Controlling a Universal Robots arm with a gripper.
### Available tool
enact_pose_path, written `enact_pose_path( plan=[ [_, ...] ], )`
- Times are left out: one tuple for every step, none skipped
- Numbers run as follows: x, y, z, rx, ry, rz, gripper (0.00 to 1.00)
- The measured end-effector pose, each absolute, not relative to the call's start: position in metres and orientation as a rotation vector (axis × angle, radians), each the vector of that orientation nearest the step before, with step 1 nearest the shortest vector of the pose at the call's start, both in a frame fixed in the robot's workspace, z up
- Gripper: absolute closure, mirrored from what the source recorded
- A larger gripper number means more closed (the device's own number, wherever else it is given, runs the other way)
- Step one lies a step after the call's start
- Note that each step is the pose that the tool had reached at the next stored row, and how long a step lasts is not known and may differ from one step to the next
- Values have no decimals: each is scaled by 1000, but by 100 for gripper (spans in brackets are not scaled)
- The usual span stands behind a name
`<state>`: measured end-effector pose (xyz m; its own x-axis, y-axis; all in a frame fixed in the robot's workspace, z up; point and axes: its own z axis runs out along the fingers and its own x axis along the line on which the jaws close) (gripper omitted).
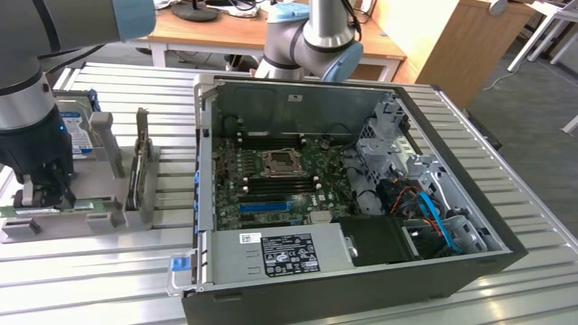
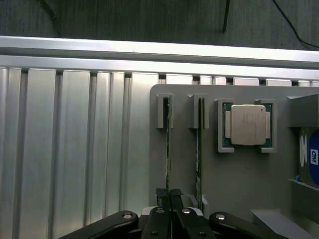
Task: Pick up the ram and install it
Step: 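Pick up the ram and move it above insertion slot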
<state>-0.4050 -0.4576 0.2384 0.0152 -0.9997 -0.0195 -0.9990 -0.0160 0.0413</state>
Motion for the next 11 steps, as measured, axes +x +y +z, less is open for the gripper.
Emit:
enact_pose_path(
  plan=[
    [-405, -458, 239, 2227, -2192, -67, 88],
    [-405, -458, 239, 2227, -2193, -67, 88],
    [-405, -458, 239, 2227, -2192, -67, 88],
    [-405, -458, 239, 2227, -2192, -67, 88],
    [-405, -458, 240, 2227, -2192, -67, 88],
    [-405, -458, 241, 2227, -2192, -67, 88],
    [-405, -458, 241, 2227, -2192, -67, 88],
    [-405, -458, 241, 2227, -2192, -67, 88],
    [-405, -458, 241, 2227, -2192, -67, 88],
    [-405, -458, 241, 2227, -2192, -67, 88],
    [-405, -458, 241, 2227, -2193, -67, 88]
  ],
)
